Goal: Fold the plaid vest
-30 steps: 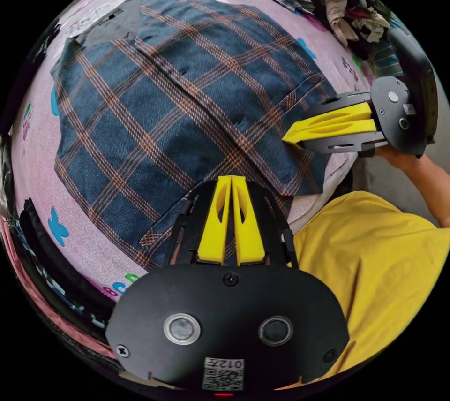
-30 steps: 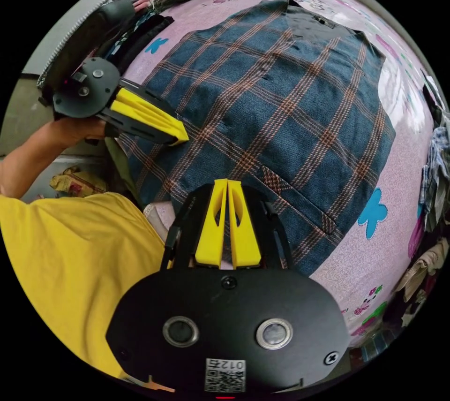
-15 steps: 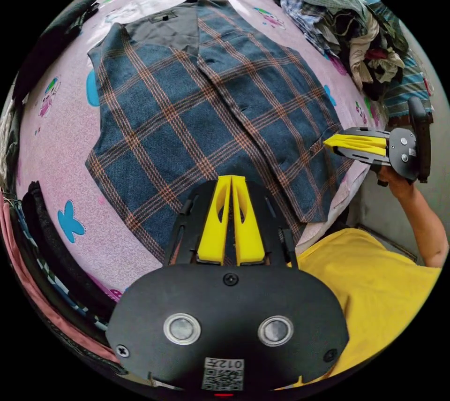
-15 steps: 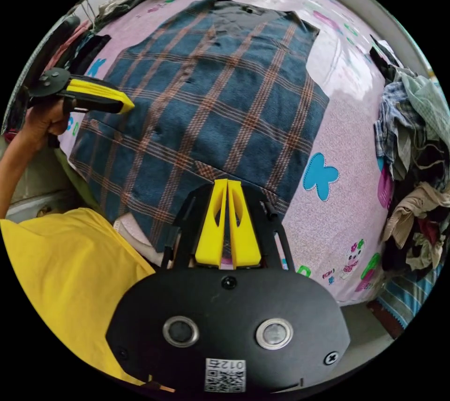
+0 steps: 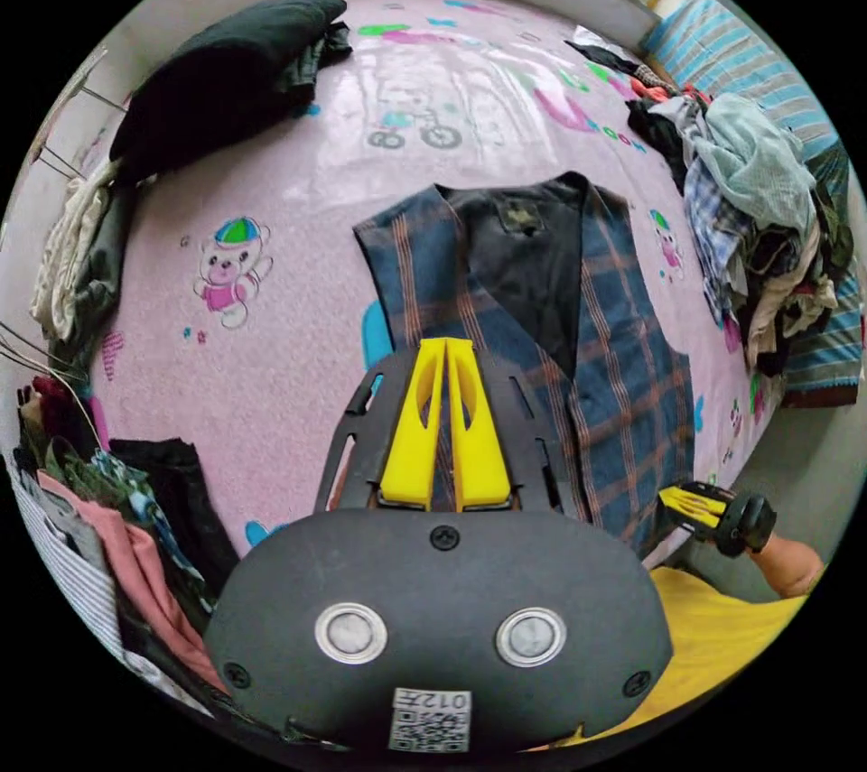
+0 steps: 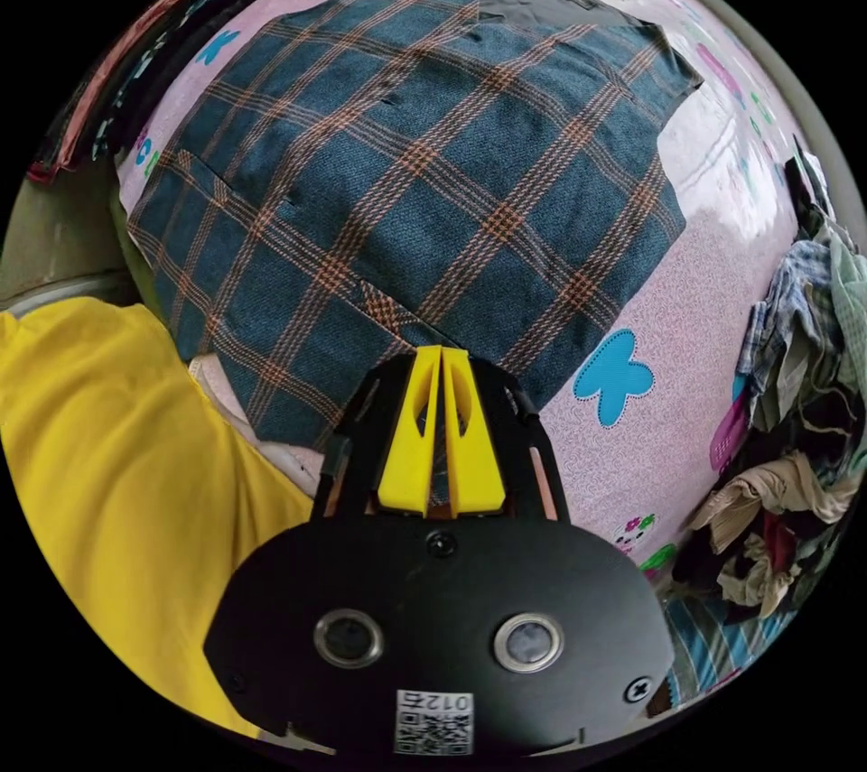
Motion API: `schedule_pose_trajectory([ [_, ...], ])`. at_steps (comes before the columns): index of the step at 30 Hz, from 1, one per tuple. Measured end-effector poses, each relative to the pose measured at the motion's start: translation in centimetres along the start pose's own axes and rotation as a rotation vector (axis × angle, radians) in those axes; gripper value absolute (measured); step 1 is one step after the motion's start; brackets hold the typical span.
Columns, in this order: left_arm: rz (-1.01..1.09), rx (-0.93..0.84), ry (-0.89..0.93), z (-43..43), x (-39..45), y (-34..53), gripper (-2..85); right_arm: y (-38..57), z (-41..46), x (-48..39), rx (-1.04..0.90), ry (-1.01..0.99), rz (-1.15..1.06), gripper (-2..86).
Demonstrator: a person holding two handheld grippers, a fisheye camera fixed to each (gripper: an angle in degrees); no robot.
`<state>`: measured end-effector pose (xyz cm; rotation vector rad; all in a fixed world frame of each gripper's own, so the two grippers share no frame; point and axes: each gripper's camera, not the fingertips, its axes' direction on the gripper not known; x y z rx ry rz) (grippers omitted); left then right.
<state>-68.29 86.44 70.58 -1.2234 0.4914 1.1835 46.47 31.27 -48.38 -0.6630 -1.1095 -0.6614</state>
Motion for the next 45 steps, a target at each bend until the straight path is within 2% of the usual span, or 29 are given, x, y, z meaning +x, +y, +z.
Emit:
schedule_pose_trajectory([
  [4, 0.025, -0.039, -0.088, 2.6, -0.9, -6.6, 0.4, -1.0, -0.9, 2.3, -0.043, -0.092, -0.009, 0.8],
  [6, 0.056, -0.135, -0.179, 5.5, -0.7, -9.5, 0.4, -1.4, -1.3, 3.8, -0.066, -0.161, 0.007, 0.8],
  [9, 0.097, -0.201, -0.242, 8.6, -0.5, -10.8, 0.4, -1.8, -1.7, 6.3, -0.092, -0.281, 0.037, 0.9],
  [12, 0.083, -0.167, -0.322, 9.1, -1.0, -11.2, 0.3, -1.9, -2.1, 7.9, -0.097, -0.345, 0.045, 0.9],
  [16, 0.059, -0.139, -0.257, 9.5, -2.8, -11.4, 0.2, -2.0, -3.2, 8.3, -0.107, -0.314, 0.014, 0.8],
  [20, -0.018, -0.122, -0.222, 9.7, -4.7, -11.0, 0.1, -3.1, -5.3, 9.0, -0.218, -0.290, -0.099, 0.7],
  [21, -0.058, -0.104, -0.203, 9.2, -5.1, -10.6, 0.1, -3.4, -6.3, 9.5, -0.191, -0.291, -0.100, 0.7],
  [24, -0.030, -0.014, -0.134, 7.5, -4.4, -9.3, 0.2, -6.5, -11.8, 13.1, 0.059, -0.293, -0.050, 0.7],
  [26, 0.029, 0.001, -0.117, 7.5, -3.4, -9.4, 0.1, -10.5, -15.7, 15.3, 0.322, -0.244, -0.007, 0.7],
  [29, 0.114, -0.049, -0.195, 9.3, -2.1, -10.5, 0.1, -16.7, -18.7, 16.1, 0.530, -0.315, -0.012, 0.6],
  [31, 0.120, -0.083, -0.226, 10.7, -2.3, -11.3, 0.1, -20.4, -19.6, 15.7, 0.586, -0.321, -0.011, 0.6],
  [36, 0.075, -0.091, -0.166, 12.4, -4.2, -12.3, 0.1, -27.6, -20.1, 14.3, 0.566, -0.318, -0.045, 0.5],
  [41, 0.038, -0.054, -0.170, 12.7, -5.6, -12.0, 0.0, -31.8, -17.6, 15.0, 0.393, -0.185, 0.002, 0.1],
  [45, 0.047, -0.030, -0.154, 13.0, -6.2, -12.1, 0.0, -31.8, -18.4, 16.2, 0.447, -0.240, 0.065, 0.0],
])
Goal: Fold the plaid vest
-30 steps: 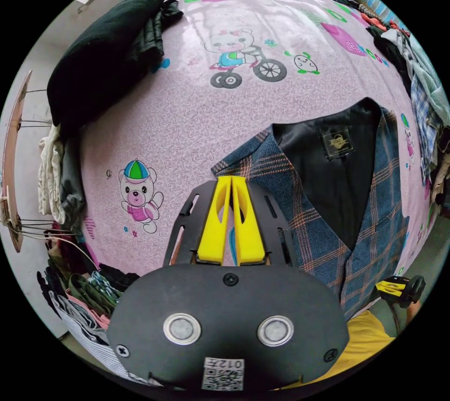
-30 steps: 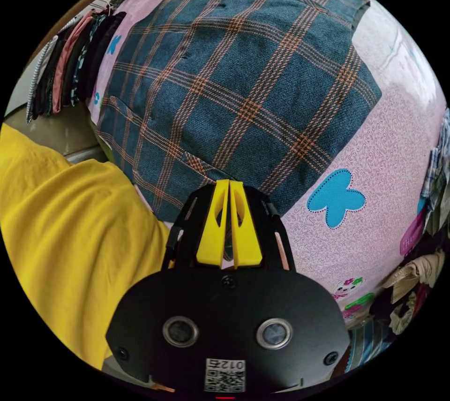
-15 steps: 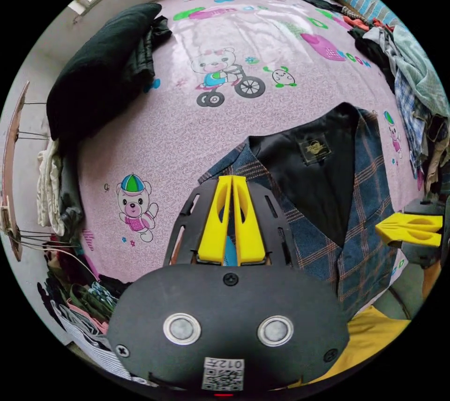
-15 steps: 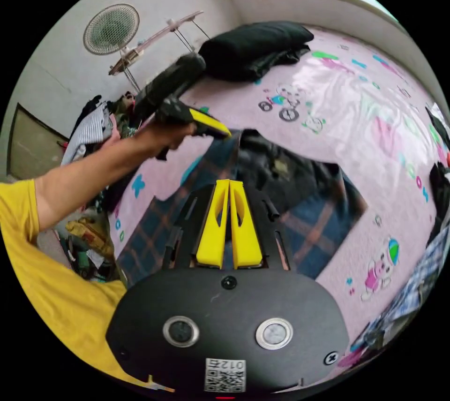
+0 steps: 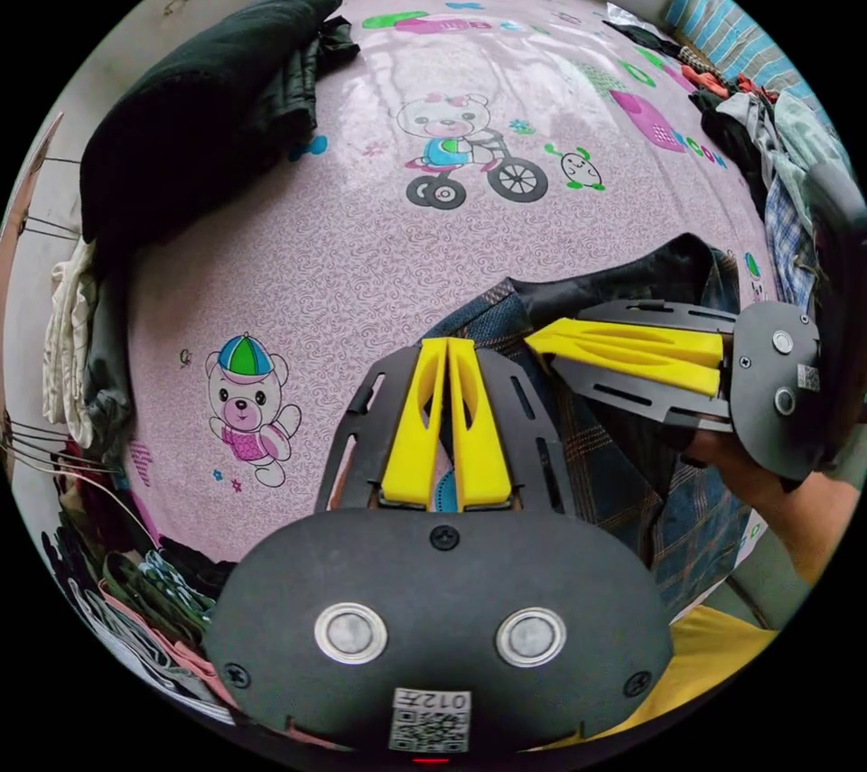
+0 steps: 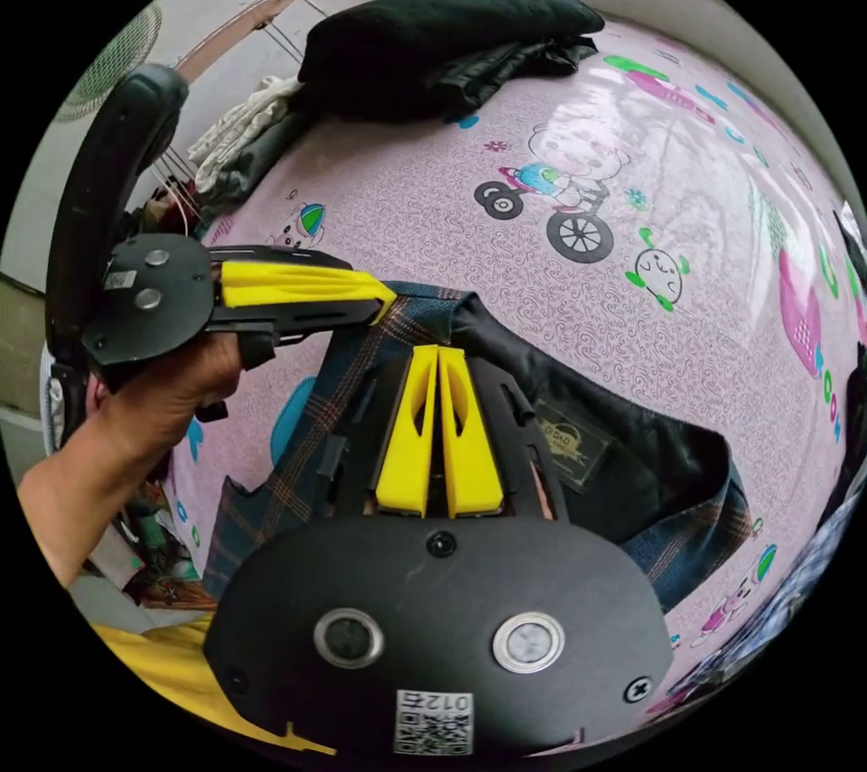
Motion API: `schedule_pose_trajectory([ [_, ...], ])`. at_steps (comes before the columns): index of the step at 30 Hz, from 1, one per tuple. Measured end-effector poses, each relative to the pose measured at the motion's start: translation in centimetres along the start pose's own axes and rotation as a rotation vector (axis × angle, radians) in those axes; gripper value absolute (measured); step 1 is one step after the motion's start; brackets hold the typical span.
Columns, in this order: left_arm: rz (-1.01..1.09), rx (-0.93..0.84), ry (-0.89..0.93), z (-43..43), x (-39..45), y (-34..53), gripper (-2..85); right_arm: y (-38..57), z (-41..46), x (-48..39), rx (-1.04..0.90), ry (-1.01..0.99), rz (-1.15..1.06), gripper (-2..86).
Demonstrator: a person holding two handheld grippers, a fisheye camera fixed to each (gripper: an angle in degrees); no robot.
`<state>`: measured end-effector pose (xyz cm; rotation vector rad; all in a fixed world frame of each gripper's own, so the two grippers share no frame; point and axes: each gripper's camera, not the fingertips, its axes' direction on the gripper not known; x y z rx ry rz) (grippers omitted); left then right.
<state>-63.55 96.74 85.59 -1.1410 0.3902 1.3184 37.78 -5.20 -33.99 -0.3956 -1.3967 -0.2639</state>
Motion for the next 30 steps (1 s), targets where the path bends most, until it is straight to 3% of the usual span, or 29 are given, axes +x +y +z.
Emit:
schedule_pose_trajectory([
  [7, -0.046, 0.043, -0.047, -2.1, -0.5, 0.3, 0.2, 2.8, -5.7, 1.3, 0.105, -0.011, 0.018, 0.0],
  [11, 0.089, 0.054, 0.020, -2.9, 2.4, 0.4, 0.2, 6.9, -8.7, 3.5, 0.129, 0.011, 0.063, 0.0],
  [14, 0.103, 0.018, -0.076, -1.1, 3.9, -0.7, 0.2, 8.8, -10.1, 5.4, 0.153, 0.089, 0.129, 0.0],
  [22, 0.031, -0.013, -0.010, 0.0, 3.2, -2.8, 0.2, 10.0, -11.9, 9.2, 0.141, 0.126, 0.243, 0.0],
  [24, -0.012, 0.084, -0.019, -2.1, 3.0, -2.4, 0.3, 9.8, -12.6, 9.5, 0.163, 0.128, 0.249, 0.0],
  [30, 0.088, 0.010, -0.064, 0.0, 5.2, -3.8, 0.4, 7.8, -11.6, 10.1, 0.070, 0.126, 0.168, 0.3],
])
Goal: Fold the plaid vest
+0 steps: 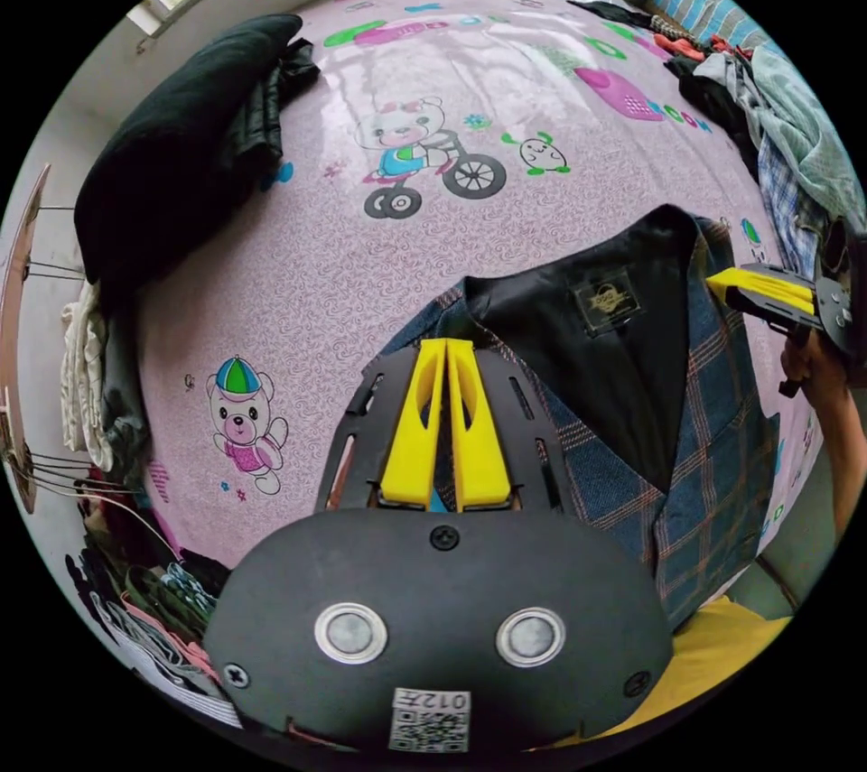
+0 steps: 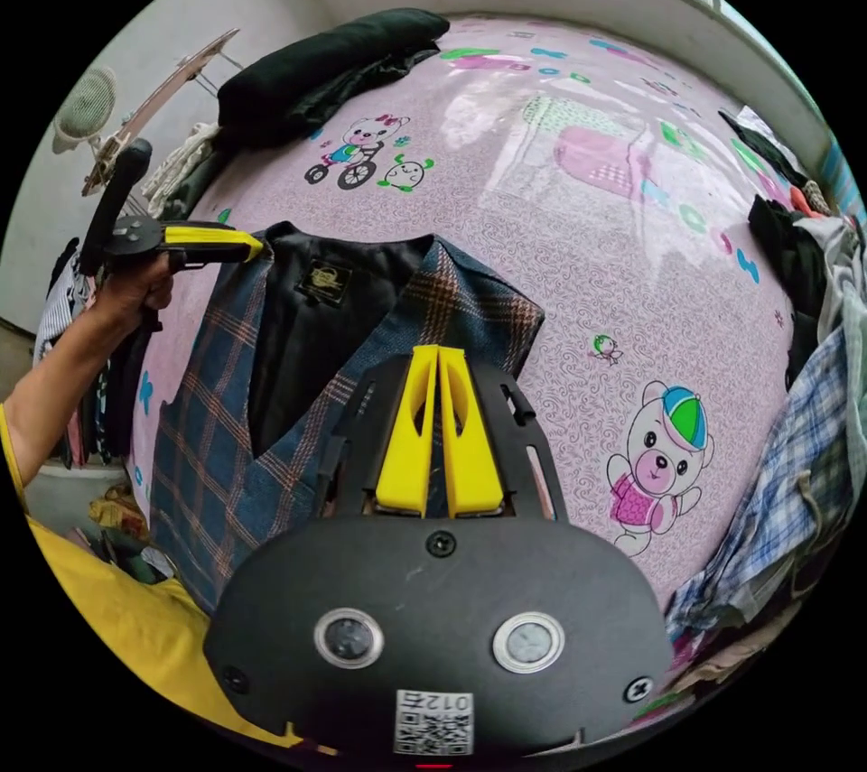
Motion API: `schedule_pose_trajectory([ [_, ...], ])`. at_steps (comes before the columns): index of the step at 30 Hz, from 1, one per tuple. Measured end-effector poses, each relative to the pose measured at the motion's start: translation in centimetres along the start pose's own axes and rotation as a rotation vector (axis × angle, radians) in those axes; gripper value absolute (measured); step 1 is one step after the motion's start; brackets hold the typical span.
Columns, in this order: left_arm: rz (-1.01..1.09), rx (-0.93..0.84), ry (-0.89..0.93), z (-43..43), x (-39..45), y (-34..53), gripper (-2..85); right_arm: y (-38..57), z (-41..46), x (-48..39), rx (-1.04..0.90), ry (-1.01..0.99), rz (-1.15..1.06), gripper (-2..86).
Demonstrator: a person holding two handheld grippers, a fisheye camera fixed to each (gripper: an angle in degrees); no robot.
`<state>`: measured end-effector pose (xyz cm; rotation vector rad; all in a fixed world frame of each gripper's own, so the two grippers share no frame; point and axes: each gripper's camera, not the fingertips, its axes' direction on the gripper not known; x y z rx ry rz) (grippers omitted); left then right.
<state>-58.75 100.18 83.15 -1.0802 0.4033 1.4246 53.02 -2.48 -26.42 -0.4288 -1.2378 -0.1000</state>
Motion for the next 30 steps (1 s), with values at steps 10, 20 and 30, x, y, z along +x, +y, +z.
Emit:
schedule_pose_trajectory([
  [10, 0.245, 0.039, 0.000, -3.7, -1.7, -2.3, 2.7, -3.3, -4.1, 0.2, -0.023, 0.079, -0.323, 7.9],
  [20, 0.445, -0.102, 0.138, -1.8, -1.5, -6.6, 8.1, -7.0, -1.9, 3.1, -0.237, -0.079, -0.396, 10.3],
  [30, 0.550, -0.110, 0.061, -4.3, 1.8, -8.4, 5.2, -4.4, -2.8, 0.8, -0.257, -0.027, -0.546, 2.8],
])
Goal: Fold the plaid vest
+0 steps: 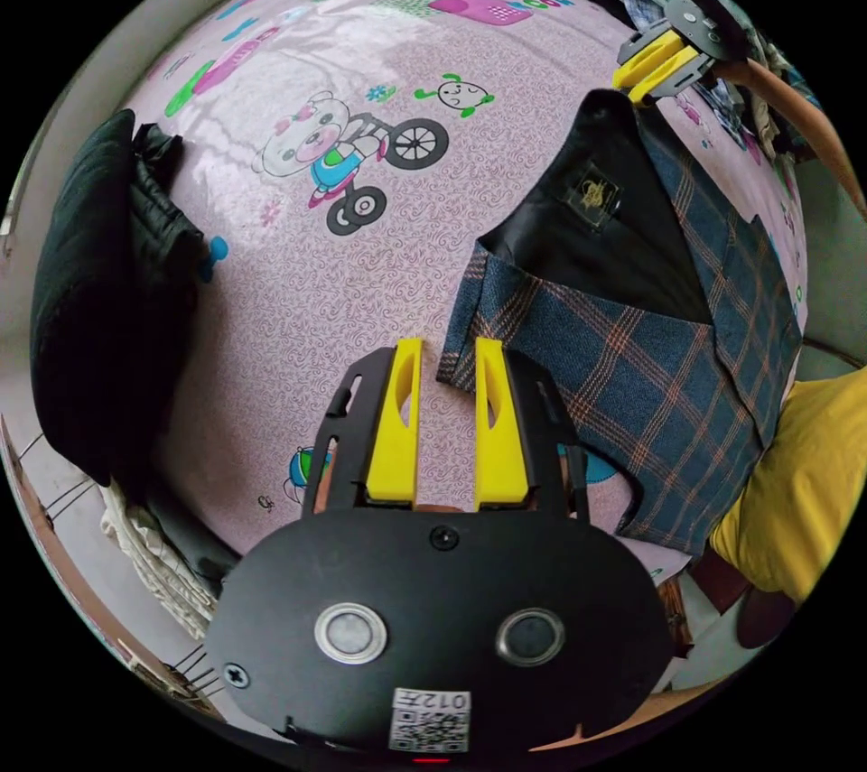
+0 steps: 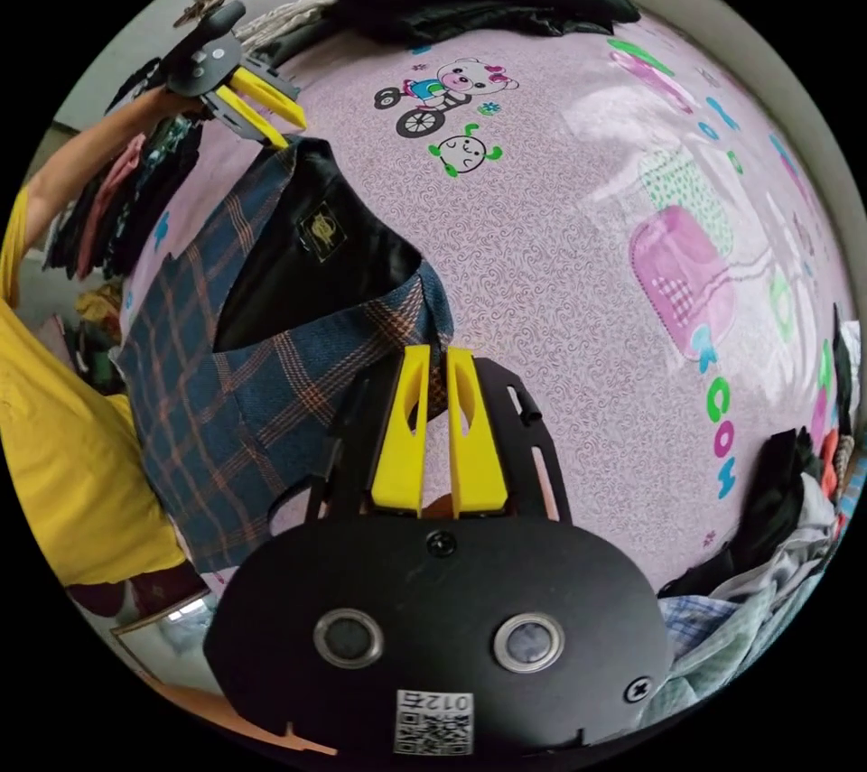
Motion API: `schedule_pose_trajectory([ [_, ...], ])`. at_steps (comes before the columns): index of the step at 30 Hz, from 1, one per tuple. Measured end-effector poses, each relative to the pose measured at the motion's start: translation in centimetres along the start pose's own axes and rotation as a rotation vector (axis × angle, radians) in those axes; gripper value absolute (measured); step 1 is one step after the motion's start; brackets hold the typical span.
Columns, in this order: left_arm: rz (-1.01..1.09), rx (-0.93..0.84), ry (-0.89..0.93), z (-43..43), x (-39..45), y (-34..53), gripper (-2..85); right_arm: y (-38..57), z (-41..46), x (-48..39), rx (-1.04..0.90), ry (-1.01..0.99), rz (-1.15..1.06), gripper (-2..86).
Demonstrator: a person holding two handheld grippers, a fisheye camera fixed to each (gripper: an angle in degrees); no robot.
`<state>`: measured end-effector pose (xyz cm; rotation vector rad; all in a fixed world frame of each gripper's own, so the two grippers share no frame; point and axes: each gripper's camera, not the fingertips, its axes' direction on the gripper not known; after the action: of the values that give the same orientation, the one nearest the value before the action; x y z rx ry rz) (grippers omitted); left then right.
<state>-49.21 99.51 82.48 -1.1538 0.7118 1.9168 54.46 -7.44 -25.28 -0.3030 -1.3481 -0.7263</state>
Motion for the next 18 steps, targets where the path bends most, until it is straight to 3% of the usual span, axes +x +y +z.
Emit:
schedule_pose_trajectory([
  [4, 0.001, -0.032, 0.071, -1.2, 0.2, -1.0, 1.7, 1.3, -0.5, 0.8, 0.031, -0.127, 0.078, 1.1],
  [11, -0.047, 0.053, 0.167, -7.0, 0.1, -0.3, 0.1, 4.7, -4.3, -0.8, 0.102, -0.163, 0.115, 0.5],
  [18, 0.011, 0.115, 0.108, -17.3, 5.4, 2.2, -0.1, 9.0, -9.2, -6.4, 0.178, -0.154, 0.075, 0.4],
])
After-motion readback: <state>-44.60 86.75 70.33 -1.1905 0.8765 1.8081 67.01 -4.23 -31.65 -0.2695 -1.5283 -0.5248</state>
